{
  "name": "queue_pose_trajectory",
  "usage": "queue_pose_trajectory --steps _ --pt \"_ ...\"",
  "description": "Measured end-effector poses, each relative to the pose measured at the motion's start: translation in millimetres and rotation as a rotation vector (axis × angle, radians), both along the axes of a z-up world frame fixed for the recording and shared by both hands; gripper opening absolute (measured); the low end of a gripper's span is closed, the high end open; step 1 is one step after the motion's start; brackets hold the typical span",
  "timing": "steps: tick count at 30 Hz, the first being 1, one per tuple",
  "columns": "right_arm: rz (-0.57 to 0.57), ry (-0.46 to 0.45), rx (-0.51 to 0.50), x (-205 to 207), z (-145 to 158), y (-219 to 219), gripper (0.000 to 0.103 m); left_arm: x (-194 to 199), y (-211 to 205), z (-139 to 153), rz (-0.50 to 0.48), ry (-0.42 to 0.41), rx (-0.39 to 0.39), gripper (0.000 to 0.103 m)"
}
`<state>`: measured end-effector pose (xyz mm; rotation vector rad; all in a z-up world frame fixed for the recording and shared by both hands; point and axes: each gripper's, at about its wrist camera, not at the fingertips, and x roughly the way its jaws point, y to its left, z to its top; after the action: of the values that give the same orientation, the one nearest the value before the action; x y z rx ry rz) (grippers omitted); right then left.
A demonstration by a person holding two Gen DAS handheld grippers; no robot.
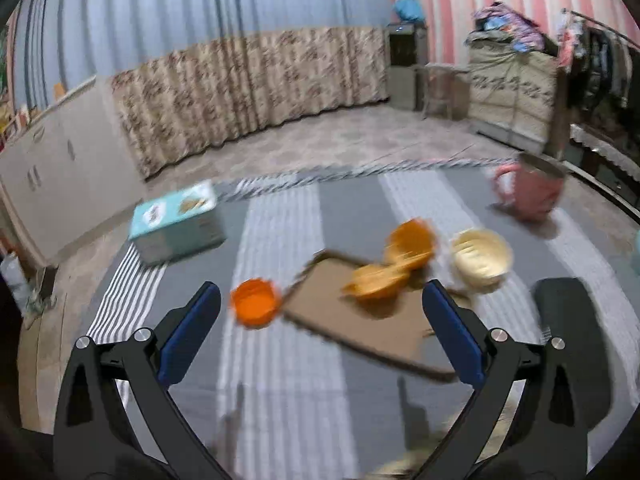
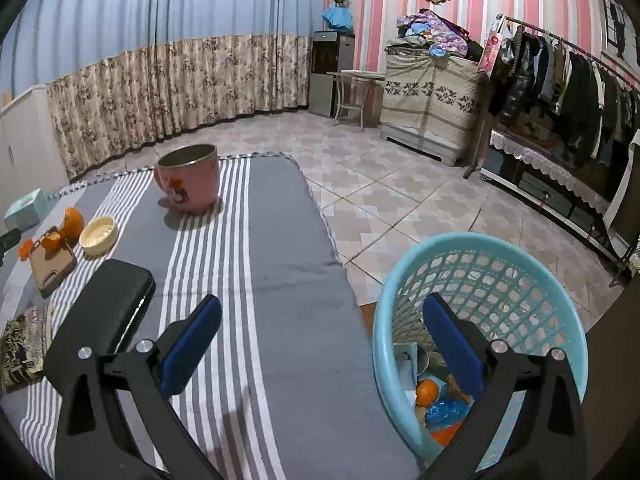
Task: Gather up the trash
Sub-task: 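Grasp the orange plastic lid with the left tool and lift it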
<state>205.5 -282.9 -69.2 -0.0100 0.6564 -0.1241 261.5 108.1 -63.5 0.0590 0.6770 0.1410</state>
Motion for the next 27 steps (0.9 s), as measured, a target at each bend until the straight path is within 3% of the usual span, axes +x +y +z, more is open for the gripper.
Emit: queue_pose_trajectory --steps 6,9,13,15,18,27 --pt "-0.023 -0.002 0.011 6 -5 1 0.099 22 47 -21 0.085 0.08 -0.105 0.097" --pt "-0.03 0.019 0.001 8 -8 1 0.099 30 54 -28 0.098 0.1 -0.079 0.097" --pt "-0.033 0.03 -0.015 11 -9 5 0.099 33 58 -35 0.095 0.12 -0.075 0.079" --pt "-0.026 0.033 -0.014 11 -9 8 0.099 32 63 -36 0.099 0.122 -0.09 0.075" --pt "-0.016 0.039 -0.027 11 -10 14 0.099 30 66 -36 0.119 0.123 -0.066 0.073" --pt "0.004 0.045 -0.041 9 -9 21 0.099 41 71 -41 0.103 0.166 -0.088 0.07"
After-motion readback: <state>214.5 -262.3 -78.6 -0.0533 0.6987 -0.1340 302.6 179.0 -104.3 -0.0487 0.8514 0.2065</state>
